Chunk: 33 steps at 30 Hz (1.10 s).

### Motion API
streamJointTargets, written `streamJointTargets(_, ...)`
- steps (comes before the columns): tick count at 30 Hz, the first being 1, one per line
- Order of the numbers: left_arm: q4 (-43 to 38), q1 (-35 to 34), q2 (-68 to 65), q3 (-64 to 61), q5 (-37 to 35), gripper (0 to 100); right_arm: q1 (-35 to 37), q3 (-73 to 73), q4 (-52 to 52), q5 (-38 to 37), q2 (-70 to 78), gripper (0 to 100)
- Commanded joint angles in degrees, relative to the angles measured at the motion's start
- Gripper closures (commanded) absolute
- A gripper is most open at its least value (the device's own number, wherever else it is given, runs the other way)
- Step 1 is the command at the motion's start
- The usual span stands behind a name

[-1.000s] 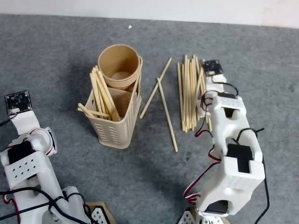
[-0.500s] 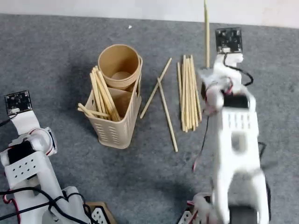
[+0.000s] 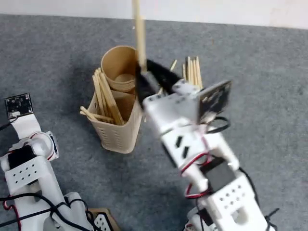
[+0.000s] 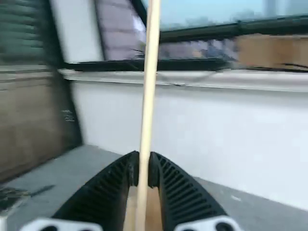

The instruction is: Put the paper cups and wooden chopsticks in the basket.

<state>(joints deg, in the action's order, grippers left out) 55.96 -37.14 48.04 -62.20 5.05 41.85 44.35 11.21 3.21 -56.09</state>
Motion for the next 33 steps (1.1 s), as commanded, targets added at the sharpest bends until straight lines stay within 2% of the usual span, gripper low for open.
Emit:
streamJointTargets(1,-0.7,0.48,0.92,0.13,0.26,84,4.97,3.38,-9.27,0.7,5.85,99.3)
streamJointTargets(7,-0.79,0.57,0.84,0.13,0.26,84,5.67,4.0,-11.82,0.53,19.03,99.3)
streamJointTargets(12,-0.79,0.57,0.84,0.13,0.26,84,5.58,1.89,-11.3,0.53,19.82,98.8)
streamJointTargets(19,-0.79,0.57,0.92,0.13,0.26,84,5.05,5.05,-11.12,0.53,15.78,78.7)
streamJointTargets(24,-0.79,0.57,0.92,0.13,0.26,84,4.97,5.49,-9.54,-0.26,13.58,78.1)
streamJointTargets(27,-0.79,0.57,0.92,0.13,0.26,84,4.26,3.12,-2.51,-8.09,10.95,78.1)
streamJointTargets(29,-0.79,0.57,0.92,0.13,0.26,84,2.68,-3.21,6.02,-11.87,8.48,78.2)
streamJointTargets(33,-0.79,0.84,0.92,0.13,0.26,84,-11.03,-22.37,30.29,-12.04,6.81,78.2)
